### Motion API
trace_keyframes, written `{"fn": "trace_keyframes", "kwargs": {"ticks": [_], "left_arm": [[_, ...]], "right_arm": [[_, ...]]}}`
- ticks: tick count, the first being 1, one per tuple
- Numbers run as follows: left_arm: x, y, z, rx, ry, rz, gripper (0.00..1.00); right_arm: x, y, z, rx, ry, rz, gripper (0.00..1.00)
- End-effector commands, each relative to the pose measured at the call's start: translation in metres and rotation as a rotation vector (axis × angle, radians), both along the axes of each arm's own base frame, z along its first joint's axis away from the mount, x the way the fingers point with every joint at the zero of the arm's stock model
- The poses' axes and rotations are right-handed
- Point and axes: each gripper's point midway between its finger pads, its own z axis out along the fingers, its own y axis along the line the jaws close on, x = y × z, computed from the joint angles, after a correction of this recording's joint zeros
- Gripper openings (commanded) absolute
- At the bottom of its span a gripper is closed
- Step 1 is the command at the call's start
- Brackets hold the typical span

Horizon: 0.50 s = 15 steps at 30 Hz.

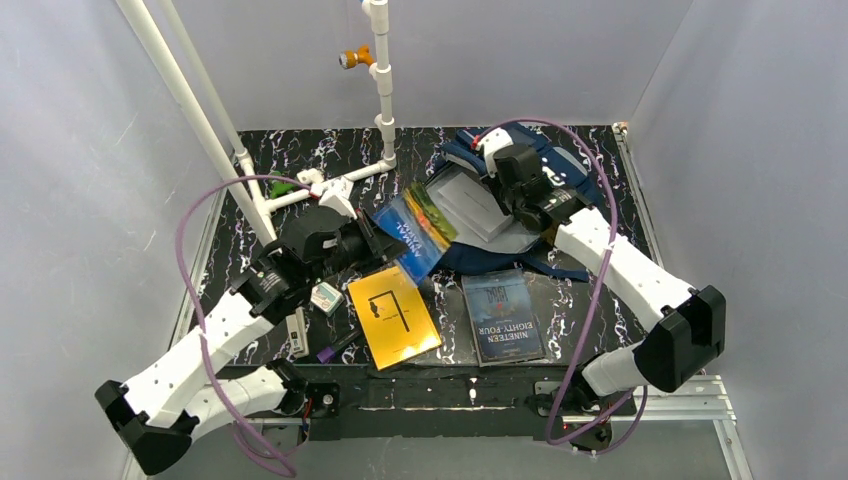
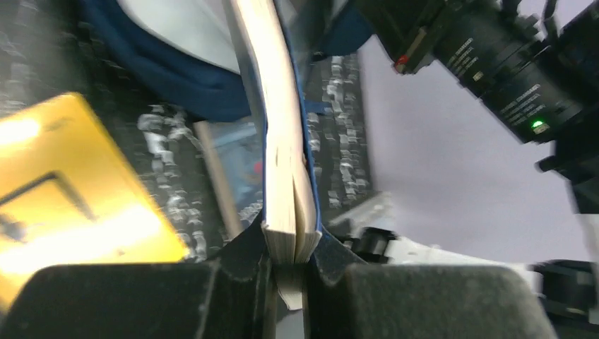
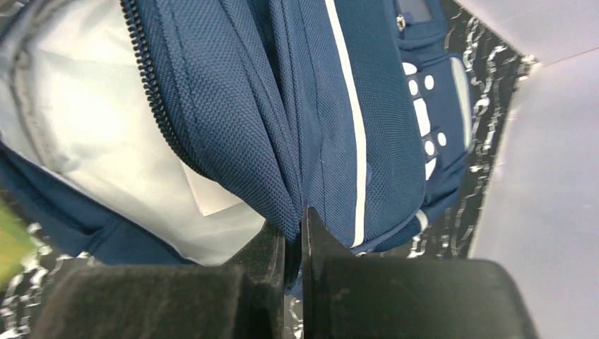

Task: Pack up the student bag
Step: Place the book in the student bag.

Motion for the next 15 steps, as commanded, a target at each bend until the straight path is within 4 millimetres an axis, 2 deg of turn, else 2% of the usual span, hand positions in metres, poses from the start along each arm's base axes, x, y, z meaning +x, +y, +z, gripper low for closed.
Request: {"fn": "trace_keyframes", "kwargs": {"ticks": [1,6,11,15], "left_arm": [[0.020,-0.062,0.032,-0.562,0.193,-0.150,0.00],[0.040,-0.077,0.038,-0.576,0.224,-0.159,0.00],[0.062,-0.096,0.024,-0.630,0.339,-0.127,0.00],[0.078,-0.108,0.035,-0.663,0.316,-0.133,0.00]], "right_arm": [[0.000,0.008,0.075,0.368,-0.134,-0.019,0.01],[0.000,0.008,0.079,0.388,-0.139,-0.018,0.01],[0.000,0.014,0.086,0.444,-0.136,-0.014,0.01],[-0.002,0.017,0.084,0.453,-0.122,-0.001,0.01]]}}
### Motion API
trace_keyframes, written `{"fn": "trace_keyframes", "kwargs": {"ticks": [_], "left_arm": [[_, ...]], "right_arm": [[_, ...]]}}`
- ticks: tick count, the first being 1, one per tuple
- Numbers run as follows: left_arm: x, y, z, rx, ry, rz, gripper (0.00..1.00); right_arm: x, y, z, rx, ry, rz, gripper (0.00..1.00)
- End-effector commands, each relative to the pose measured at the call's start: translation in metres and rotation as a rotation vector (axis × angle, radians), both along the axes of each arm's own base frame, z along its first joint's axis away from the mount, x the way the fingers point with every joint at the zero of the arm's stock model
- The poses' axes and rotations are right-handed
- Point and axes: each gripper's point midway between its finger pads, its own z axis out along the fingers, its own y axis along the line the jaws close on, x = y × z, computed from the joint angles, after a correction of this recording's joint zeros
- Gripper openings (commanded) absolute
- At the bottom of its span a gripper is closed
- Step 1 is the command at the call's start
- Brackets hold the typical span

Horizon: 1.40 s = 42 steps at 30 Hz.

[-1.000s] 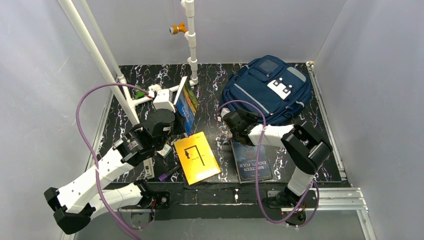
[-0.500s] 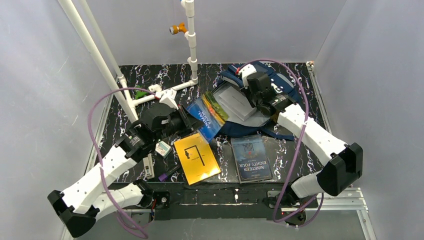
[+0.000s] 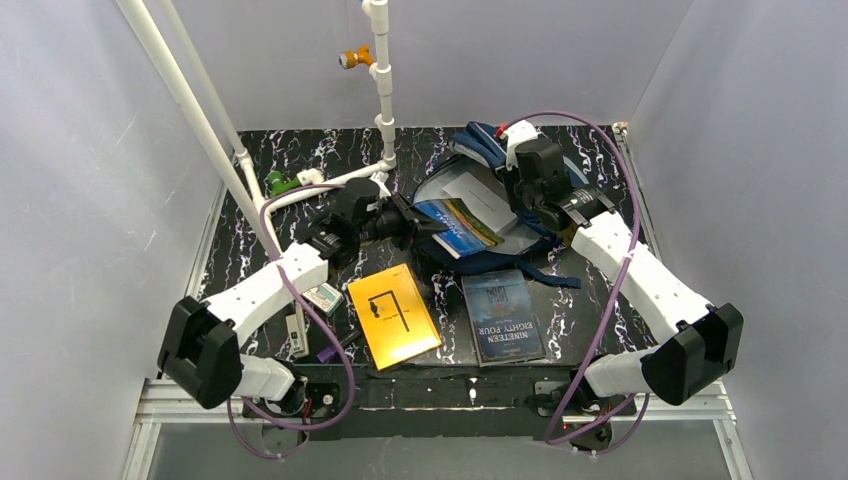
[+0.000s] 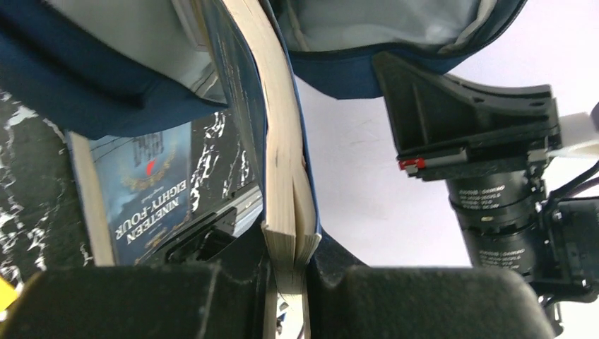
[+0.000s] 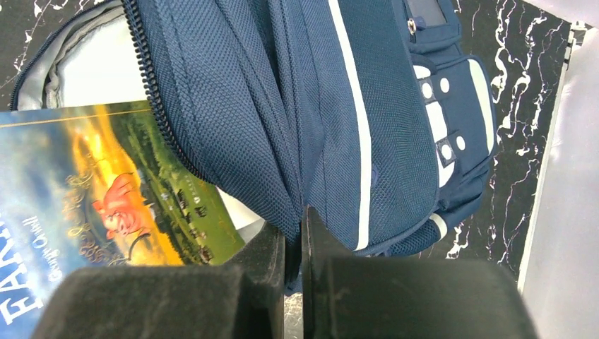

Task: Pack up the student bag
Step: Place the book in the student bag.

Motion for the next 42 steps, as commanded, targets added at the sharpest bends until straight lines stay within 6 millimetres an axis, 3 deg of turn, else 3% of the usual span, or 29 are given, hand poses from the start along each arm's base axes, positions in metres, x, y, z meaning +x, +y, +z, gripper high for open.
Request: {"fn": "trace_keyframes", "kwargs": {"ticks": [1,9,12,21,26,31,37,42], "left_arm": [[0.015,-0.016,0.083,-0.187,-0.168,-0.016,0.00],[0.020,-0.003,0.117,-0.169,-0.238,0.015,0.00],[0.020,0.002,0.103,-0.102,-0.155,0.042,0.00],[0.014,0.003,0.090,-0.055,-0.059,0.036,0.00],[0.019,-0.005,0.100,-0.122,-0.192,0.003,0.00],[0.034,-0.022,0.078,-0.086,-0.170,-0.045,0.00],[0.072,-0.050,0.046,-0.024,-0.144,-0.056,0.00],[0.109,-0.085,-0.001,0.021,-0.050,-0.032,0.00]], "right_arm": [[0.009,0.019,0.069,0.194,-0.169,0.011,0.01],[0.007,0.015,0.071,0.194,-0.181,0.007,0.01],[0.007,0.016,0.071,0.200,-0.183,0.008,0.01],[0.007,0.014,0.074,0.193,-0.192,0.006,0.01],[0.007,0.017,0.071,0.204,-0.182,0.015,0.01],[0.003,0.021,0.072,0.234,-0.170,0.035,0.01],[-0.003,0.019,0.074,0.249,-0.169,0.036,0.01],[-0.005,0.021,0.079,0.266,-0.171,0.043,0.01]]}}
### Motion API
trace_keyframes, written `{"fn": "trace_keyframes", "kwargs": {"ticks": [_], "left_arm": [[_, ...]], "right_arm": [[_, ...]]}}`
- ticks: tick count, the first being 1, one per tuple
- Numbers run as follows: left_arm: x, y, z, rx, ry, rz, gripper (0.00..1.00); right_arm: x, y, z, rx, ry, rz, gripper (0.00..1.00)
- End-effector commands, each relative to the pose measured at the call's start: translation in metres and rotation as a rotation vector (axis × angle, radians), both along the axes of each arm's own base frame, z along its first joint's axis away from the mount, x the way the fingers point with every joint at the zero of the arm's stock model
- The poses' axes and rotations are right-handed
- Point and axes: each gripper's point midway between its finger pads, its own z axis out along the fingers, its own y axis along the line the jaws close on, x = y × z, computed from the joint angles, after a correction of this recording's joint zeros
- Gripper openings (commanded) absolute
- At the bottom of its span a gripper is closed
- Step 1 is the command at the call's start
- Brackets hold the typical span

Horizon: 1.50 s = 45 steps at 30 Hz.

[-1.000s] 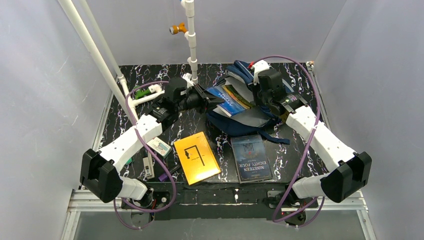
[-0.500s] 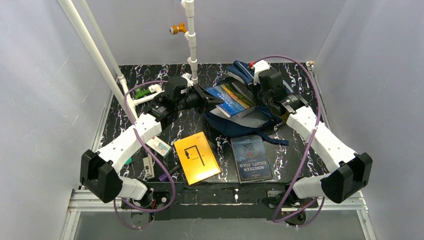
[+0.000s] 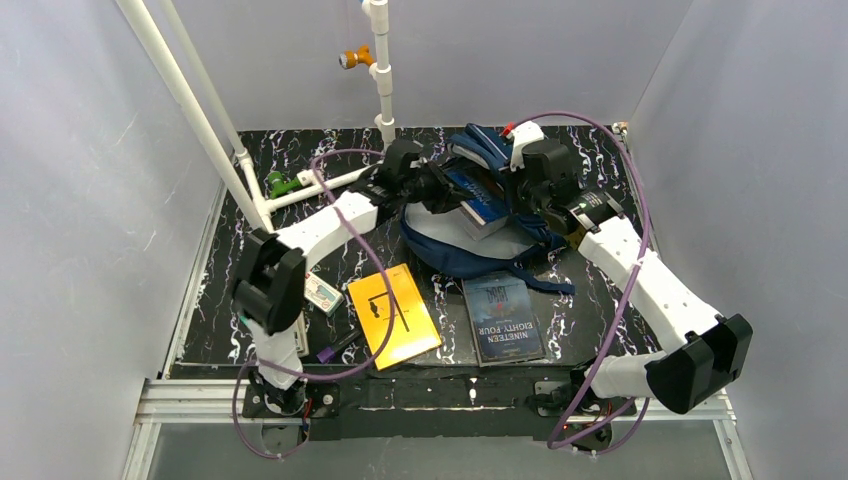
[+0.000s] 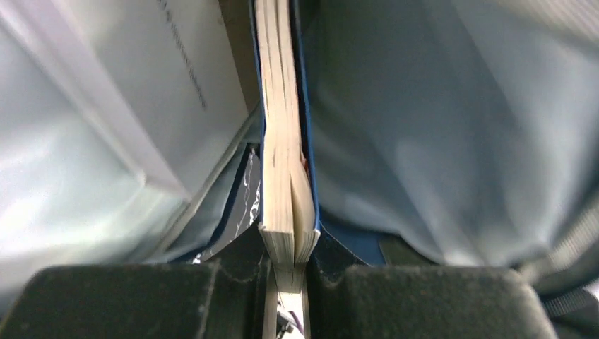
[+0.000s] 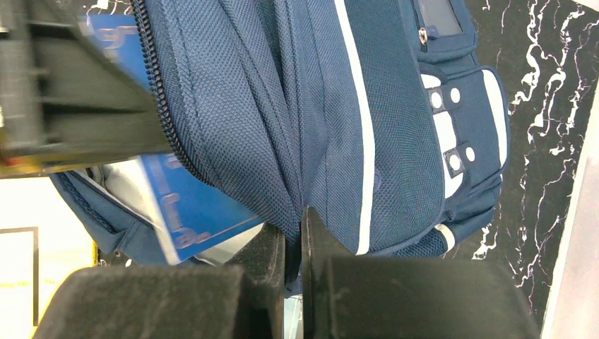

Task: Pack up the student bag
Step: Place the book in the student bag.

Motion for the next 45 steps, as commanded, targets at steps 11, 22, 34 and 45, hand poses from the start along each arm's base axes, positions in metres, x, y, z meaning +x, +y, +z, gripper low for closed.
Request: {"fn": "trace_keyframes", "kwargs": {"ticks": [11,22,34,45], "left_arm": [[0.067,-0.040,-0.067,0.101,0.075,0.093,0.16],[0.032,0.020,-0.048,0.330,-0.007,0.000,0.97],[-0.048,0.062,-0.012,0.316,-0.190,-0.185,0.98],[-0.170,0.028,-0.080,0.247,-0.068,-0.384,0.78]], "right_arm": [[0.006,0.015,0.064,0.189,-0.173,0.007,0.01],[0.037,-0.009,0.027,0.109,-0.130,-0.117,0.01],[0.087,-0.093,0.011,-0.247,-0.102,-0.329,0.20],[-0.006,-0.058,-0.053,0.012,0.259,-0.209,0.89]]}}
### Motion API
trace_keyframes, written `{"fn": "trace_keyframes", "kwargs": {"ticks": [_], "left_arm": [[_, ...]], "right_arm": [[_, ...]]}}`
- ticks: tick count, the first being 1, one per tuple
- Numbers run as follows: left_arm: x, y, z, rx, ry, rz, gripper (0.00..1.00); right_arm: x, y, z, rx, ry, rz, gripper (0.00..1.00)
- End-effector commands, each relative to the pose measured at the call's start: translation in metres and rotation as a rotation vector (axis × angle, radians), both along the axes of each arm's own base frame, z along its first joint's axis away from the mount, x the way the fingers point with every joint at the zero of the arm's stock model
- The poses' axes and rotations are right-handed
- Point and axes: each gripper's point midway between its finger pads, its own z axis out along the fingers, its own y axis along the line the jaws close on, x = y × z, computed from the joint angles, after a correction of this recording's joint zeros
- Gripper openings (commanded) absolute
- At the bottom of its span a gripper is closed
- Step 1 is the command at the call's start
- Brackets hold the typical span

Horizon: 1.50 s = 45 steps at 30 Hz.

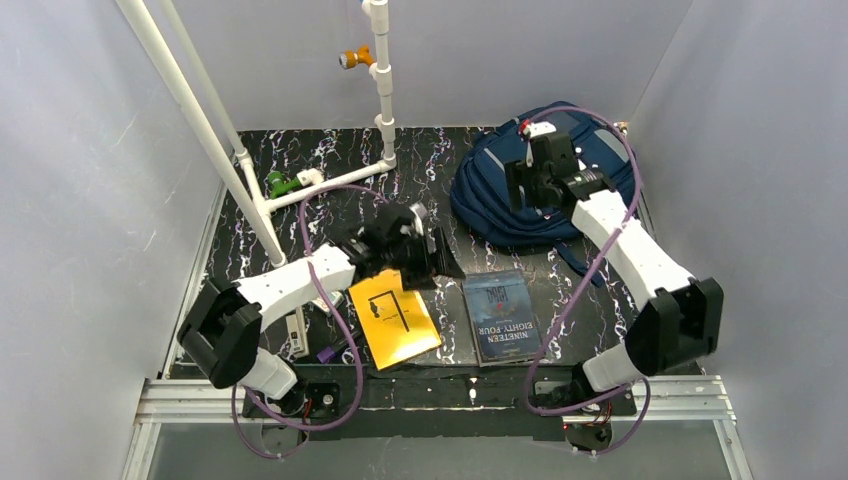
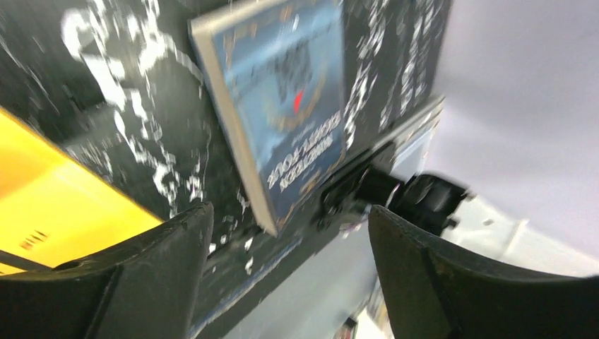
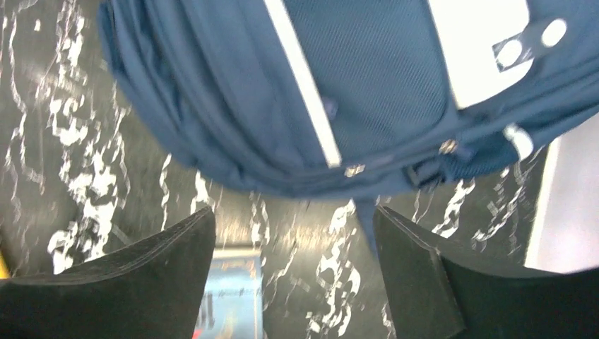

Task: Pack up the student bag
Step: Place the book in the student bag, then pick up the book from the center of the board.

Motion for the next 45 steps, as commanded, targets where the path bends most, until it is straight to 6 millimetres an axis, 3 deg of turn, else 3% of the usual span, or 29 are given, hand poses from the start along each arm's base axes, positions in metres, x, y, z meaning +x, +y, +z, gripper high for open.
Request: {"fn": "trace_keyframes", "kwargs": {"ticks": [1,3,5,10,15,22,27,30,32,35,36,37,41,45], "left_arm": [[-0.043,-0.024,-0.016,-0.013,0.027,-0.081,0.76],[-0.053,-0.030,-0.030,0.034,0.023,-0.082,0.74],[-0.064,-0.037,-0.045,0.064,0.040,-0.080,0.71],[-0.076,-0.047,-0.074,0.108,0.091,-0.062,0.76],[-0.073,-0.052,-0.091,0.140,0.112,-0.059,0.75],[-0.070,-0.061,-0.113,0.179,0.143,-0.070,0.56],[-0.066,-0.065,-0.118,0.200,0.147,-0.083,0.45],[-0.061,-0.065,-0.116,0.218,0.123,-0.079,0.38],[-0.054,-0.067,-0.110,0.198,0.095,-0.082,0.33],[-0.043,-0.065,-0.103,0.198,0.076,-0.099,0.13],[-0.040,-0.063,-0.100,0.200,0.068,-0.105,0.06],[-0.036,-0.061,-0.096,0.207,0.055,-0.108,0.00],[-0.020,-0.048,-0.081,0.237,0.005,-0.112,0.00],[-0.001,-0.032,-0.064,0.231,0.014,-0.095,0.00]], "right_arm": [[-0.069,-0.001,-0.001,0.143,0.100,-0.015,0.92],[-0.094,-0.006,-0.003,0.180,0.106,-0.024,0.98],[-0.118,-0.007,-0.011,0.244,0.103,-0.042,0.98],[-0.168,0.017,-0.061,0.534,0.176,-0.081,0.98],[-0.190,0.022,-0.105,0.686,0.264,-0.224,0.98],[-0.192,-0.011,-0.135,0.522,0.245,-0.335,0.98],[-0.195,-0.004,-0.159,0.497,0.337,-0.319,0.97],[-0.203,0.013,-0.172,0.570,0.401,-0.280,0.89],[-0.203,0.025,-0.175,0.638,0.412,-0.251,0.74],[-0.205,0.039,-0.178,0.729,0.431,-0.227,0.53],[-0.205,0.043,-0.178,0.747,0.434,-0.225,0.52],[-0.203,0.047,-0.177,0.764,0.434,-0.217,0.51],[-0.197,0.053,-0.174,0.736,0.421,-0.152,0.56],[-0.185,0.038,-0.160,0.519,0.384,-0.077,0.68]]}}
